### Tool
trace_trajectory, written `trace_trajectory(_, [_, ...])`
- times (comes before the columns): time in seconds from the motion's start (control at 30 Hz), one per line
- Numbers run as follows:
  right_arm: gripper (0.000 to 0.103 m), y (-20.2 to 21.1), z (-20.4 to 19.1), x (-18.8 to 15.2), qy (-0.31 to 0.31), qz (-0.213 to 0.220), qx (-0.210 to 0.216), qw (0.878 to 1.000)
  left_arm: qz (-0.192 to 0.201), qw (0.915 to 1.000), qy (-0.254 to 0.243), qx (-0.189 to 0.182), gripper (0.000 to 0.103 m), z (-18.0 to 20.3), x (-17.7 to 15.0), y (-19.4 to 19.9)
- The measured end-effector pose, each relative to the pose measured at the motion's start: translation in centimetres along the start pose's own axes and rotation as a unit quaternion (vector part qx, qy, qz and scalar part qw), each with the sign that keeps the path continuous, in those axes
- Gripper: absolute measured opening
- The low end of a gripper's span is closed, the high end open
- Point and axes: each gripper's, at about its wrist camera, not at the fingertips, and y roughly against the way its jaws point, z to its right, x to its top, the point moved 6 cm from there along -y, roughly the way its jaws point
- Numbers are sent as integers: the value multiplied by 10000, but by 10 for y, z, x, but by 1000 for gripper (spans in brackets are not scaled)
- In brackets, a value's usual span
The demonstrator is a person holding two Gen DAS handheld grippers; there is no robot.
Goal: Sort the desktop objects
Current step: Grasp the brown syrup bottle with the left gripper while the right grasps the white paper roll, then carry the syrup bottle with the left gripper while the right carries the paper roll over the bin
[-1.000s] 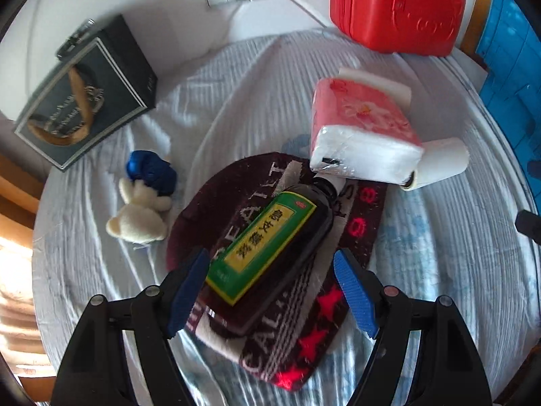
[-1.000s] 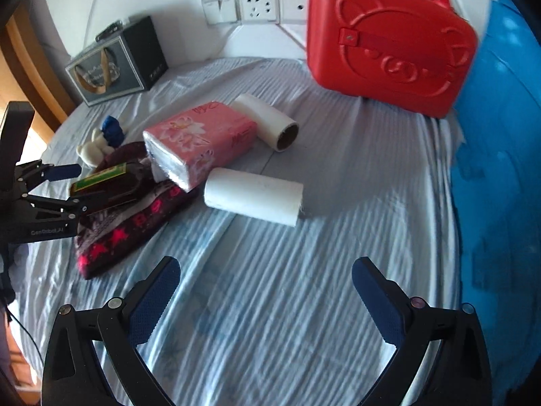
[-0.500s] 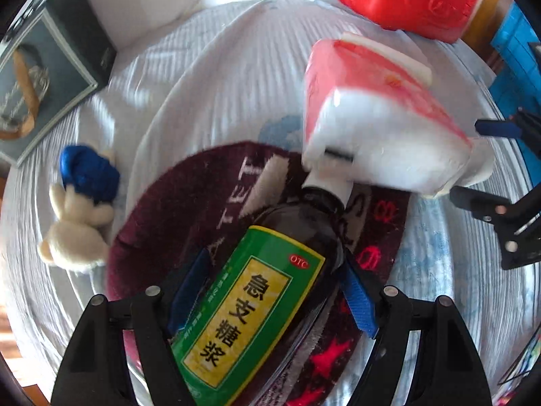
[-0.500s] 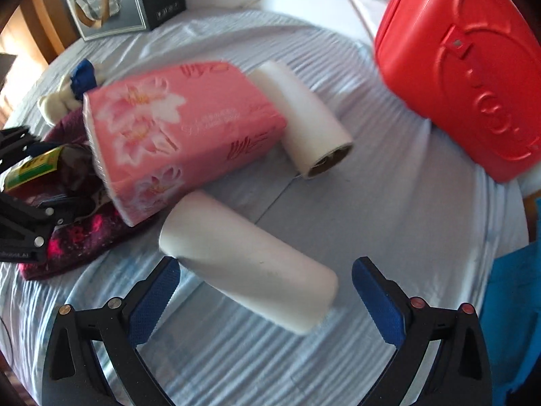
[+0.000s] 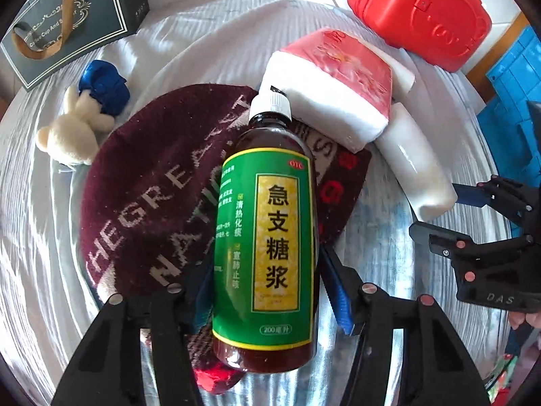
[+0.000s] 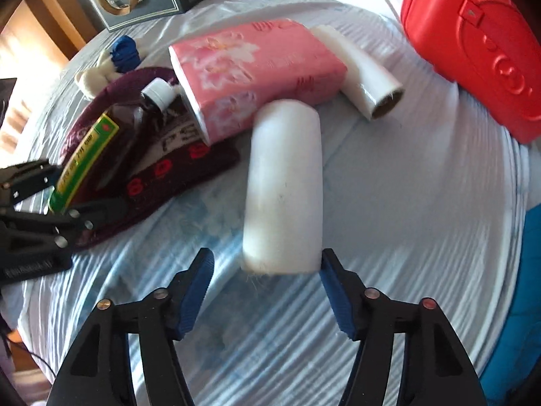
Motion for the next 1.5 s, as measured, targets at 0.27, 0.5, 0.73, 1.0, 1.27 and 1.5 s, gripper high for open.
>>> trace_trajectory(0.27, [47,-6,15,24,-500,140,-28,9986,168,9996,158,134,52,-1,9,3])
trace_trajectory(0.5, [45,9,7,-1,-654,333,208,9971,420,9987,115,249,51,2,-5,19])
trace_trajectory(0.73, [45,55,-21,-51,-699,611,378,9950,699,9971,146,277,51,20,-49,59])
trace_trajectory(1.0, [45,130,-62,-84,-529,1233,262,9906,1428,9892,183,288,51,31,-93,144])
trace_trajectory(1.27, [45,241,-82,-121,-729,2291,-24,9707,2422,9694,-176,360,51,59,-120,233])
trace_trajectory(1.5, [45,311,-69,-156,-1153,2843,-441,9508,2864,9558,-669,47,51,102,-136,274])
